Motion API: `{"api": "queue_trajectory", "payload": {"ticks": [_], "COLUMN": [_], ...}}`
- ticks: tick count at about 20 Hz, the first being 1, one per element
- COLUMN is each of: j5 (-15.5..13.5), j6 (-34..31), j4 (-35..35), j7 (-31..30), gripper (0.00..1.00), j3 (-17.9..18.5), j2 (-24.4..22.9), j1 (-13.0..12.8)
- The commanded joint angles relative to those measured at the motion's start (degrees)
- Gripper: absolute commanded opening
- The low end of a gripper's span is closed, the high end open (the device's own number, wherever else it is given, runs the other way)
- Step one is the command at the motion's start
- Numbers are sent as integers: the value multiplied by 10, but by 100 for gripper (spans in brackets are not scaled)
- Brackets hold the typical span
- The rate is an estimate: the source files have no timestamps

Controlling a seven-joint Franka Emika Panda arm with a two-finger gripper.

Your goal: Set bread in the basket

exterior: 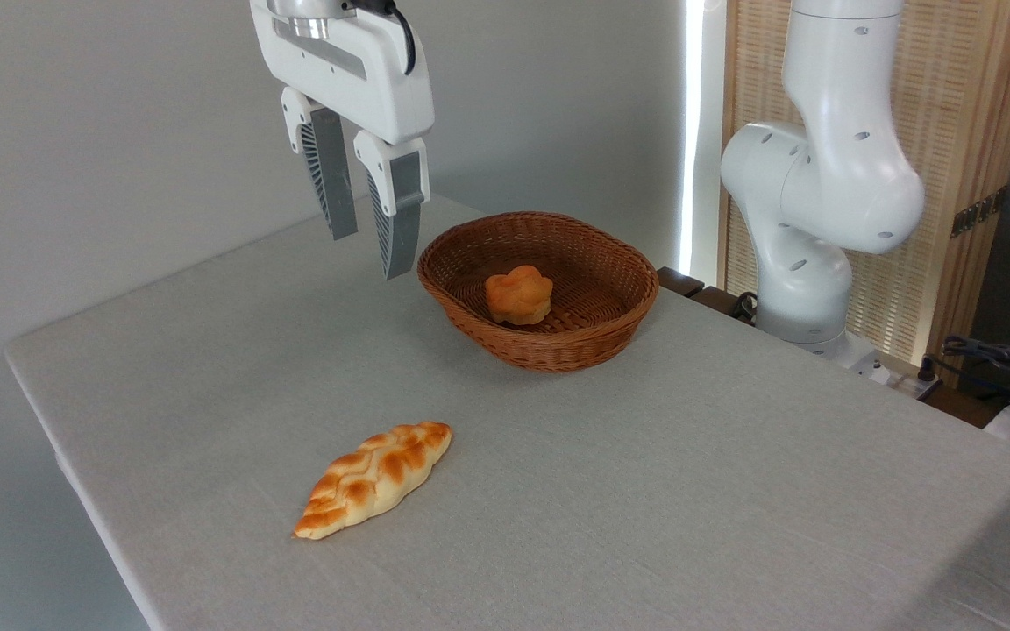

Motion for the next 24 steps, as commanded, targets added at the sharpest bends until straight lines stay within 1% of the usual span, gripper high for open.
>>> {"api": "queue_trajectory", "payload": {"ticks": [1, 6, 9, 24], "j5": [7, 7, 7, 7], "j6": [-5, -9, -9, -9], "j4": [24, 38, 38, 38], "j7": [5, 3, 3, 3], "gripper": [100, 100, 100, 100], "j3": [-1, 0, 12, 13], "j2": [11, 23, 25, 25], "j1": [4, 6, 6, 6]}}
